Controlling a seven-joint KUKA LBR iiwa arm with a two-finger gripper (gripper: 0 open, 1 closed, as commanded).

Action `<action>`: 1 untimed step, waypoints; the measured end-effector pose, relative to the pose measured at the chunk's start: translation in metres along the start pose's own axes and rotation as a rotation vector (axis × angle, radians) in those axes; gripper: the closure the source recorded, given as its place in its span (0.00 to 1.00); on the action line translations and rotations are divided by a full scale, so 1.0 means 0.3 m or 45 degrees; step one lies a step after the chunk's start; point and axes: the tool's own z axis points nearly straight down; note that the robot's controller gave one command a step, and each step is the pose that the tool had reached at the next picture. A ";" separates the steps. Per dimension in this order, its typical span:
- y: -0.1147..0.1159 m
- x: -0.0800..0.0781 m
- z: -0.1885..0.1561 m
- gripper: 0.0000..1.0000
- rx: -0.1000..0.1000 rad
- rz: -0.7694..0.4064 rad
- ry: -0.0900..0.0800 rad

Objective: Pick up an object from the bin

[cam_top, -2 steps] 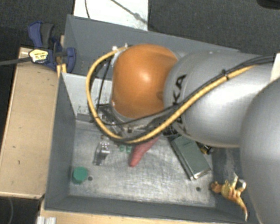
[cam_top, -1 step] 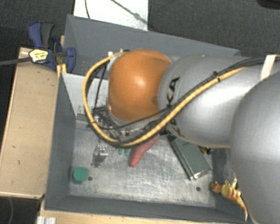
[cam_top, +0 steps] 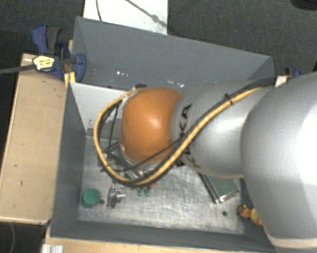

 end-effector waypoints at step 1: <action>0.028 0.074 0.045 0.00 0.002 -0.029 0.010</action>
Offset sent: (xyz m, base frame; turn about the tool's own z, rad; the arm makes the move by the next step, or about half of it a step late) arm -0.0310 0.0129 -0.0372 -0.1434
